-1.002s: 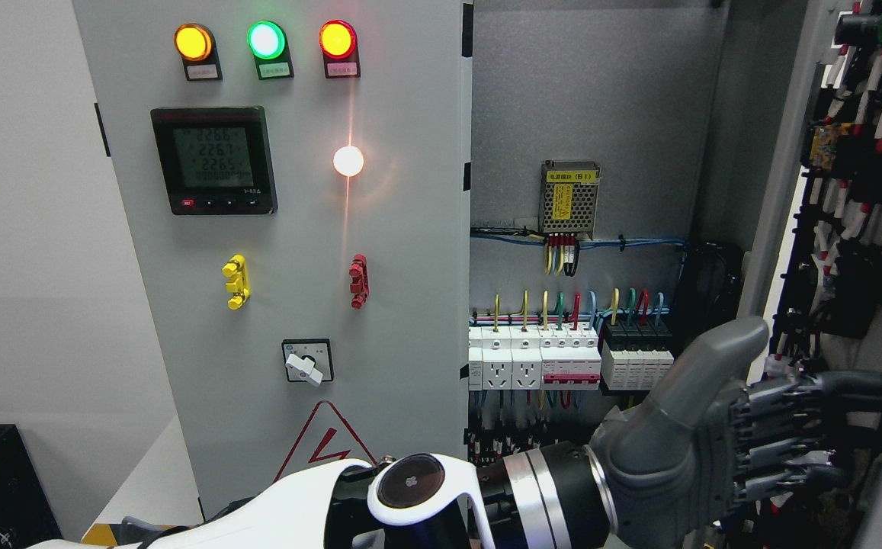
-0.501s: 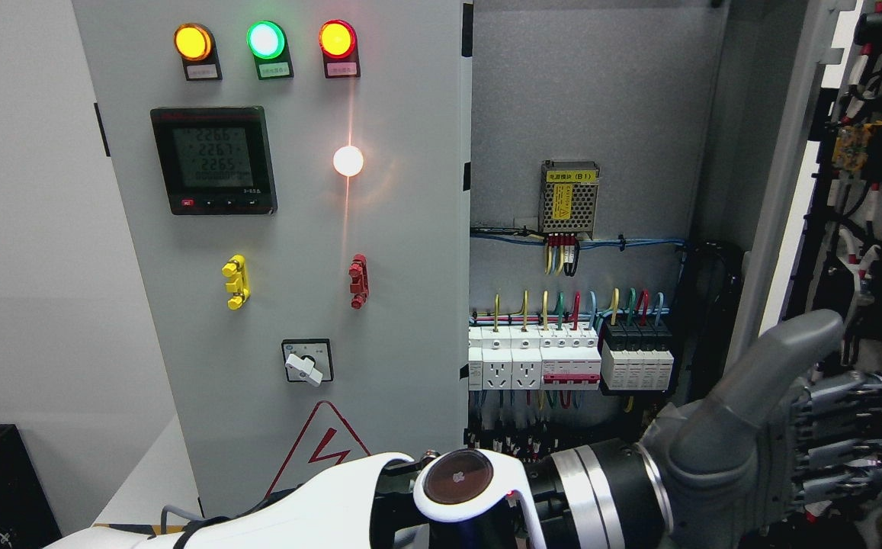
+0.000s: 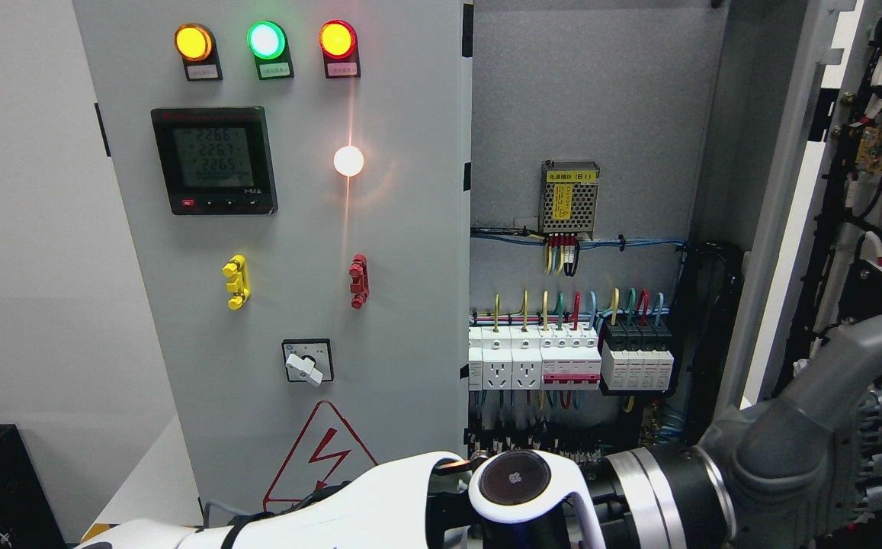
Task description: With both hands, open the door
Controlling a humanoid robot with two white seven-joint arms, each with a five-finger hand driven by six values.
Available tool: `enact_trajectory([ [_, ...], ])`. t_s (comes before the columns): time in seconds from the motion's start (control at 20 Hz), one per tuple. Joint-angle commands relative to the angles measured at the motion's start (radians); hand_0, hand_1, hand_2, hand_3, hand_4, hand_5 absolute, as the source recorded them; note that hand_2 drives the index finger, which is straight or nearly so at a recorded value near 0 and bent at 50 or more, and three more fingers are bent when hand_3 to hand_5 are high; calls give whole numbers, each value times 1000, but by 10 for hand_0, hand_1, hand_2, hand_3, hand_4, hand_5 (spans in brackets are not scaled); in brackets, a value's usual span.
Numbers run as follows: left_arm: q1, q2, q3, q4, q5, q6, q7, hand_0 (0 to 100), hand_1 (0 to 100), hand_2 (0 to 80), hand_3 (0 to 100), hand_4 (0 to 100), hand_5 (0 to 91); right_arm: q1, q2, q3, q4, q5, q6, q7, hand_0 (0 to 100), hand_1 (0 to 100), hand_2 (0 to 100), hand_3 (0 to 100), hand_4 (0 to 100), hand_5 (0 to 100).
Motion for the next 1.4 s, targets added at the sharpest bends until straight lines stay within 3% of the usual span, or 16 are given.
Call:
enact_trajectory([
  [0.0,-20,-125,-26,123,0,1,0,0,0,0,0,0,0,0,0,0,0,0,0,0,191,0,0,0,0,0],
  [0.55,-56,-231,-29,237,0,1,0,0,0,0,0,0,0,0,0,0,0,0,0,0,191,0,0,0,0,0],
  [1.35,-59,-234,-22,249,-28,1,0,0,0,0,0,0,0,0,0,0,0,0,0,0,191,0,0,0,0,0],
])
